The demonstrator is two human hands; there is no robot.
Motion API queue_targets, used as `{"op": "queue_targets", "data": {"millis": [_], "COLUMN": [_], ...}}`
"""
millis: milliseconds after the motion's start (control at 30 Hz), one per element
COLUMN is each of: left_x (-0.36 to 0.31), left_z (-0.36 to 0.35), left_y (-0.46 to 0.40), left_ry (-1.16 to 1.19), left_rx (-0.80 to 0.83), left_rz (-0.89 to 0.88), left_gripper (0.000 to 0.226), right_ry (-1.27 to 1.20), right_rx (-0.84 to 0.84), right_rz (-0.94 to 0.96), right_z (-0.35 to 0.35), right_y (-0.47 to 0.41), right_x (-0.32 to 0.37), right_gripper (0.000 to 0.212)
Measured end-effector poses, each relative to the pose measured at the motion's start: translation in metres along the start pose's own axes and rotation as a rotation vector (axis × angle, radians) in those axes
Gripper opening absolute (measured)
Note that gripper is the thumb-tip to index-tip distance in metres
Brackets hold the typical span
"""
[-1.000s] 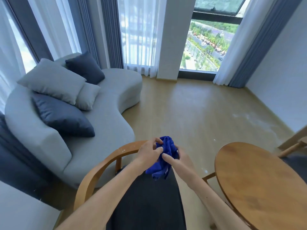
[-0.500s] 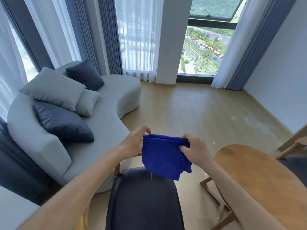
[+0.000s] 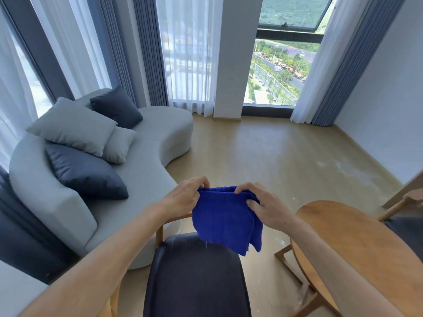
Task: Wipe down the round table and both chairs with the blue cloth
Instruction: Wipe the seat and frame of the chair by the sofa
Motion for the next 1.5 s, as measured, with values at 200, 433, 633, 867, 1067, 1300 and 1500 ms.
{"op": "queue_targets", "data": {"millis": [200,433,633,867,1067,1300,1500], "left_x": [-0.018,-0.036,-0.04,-0.047,-0.057,-0.073,-0.075], "left_z": [0.006,0.009,0.014,0.021,0.011,0.01,0.007], "left_y": [0.004,0.008,0.009,0.007,0.009,0.003,-0.001], "left_ry": [-0.016,-0.097,-0.133,-0.407,-0.481,-0.679,-0.651], "left_rx": [0.016,0.006,-0.006,-0.074,0.052,-0.034,-0.057], "left_rz": [-0.102,-0.241,-0.211,-0.239,-0.356,-0.373,-0.295], "left_gripper": [0.058,0.023,0.014,0.019,0.029,0.026,0.029], "right_ry": [-0.007,-0.031,0.021,0.066,0.145,0.219,0.226], "right_rx": [0.0,0.0,-0.002,0.003,0.071,0.13,0.097], "right_rz": [0.043,0.025,0.048,0.077,0.086,0.14,0.129], "right_z": [0.008,0.017,0.016,0.012,0.005,-0.008,-0.007], "right_y": [0.003,0.005,0.006,0.002,0.001,-0.001,-0.003], "right_x": [0.004,0.003,0.007,0.013,0.021,0.034,0.033], "right_gripper": [0.045,0.042,0.02,0.03,0.035,0.035,0.034]}}
Point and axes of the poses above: each hand's wrist, its own y-axis away from the middle knuckle, its own z-axis out of the back of the hand, x = y × z, the point moved 9 cm from there along -y, towards the middle knuckle, and after that the axes turned 15 degrees about -y, right-handed, at the moved point
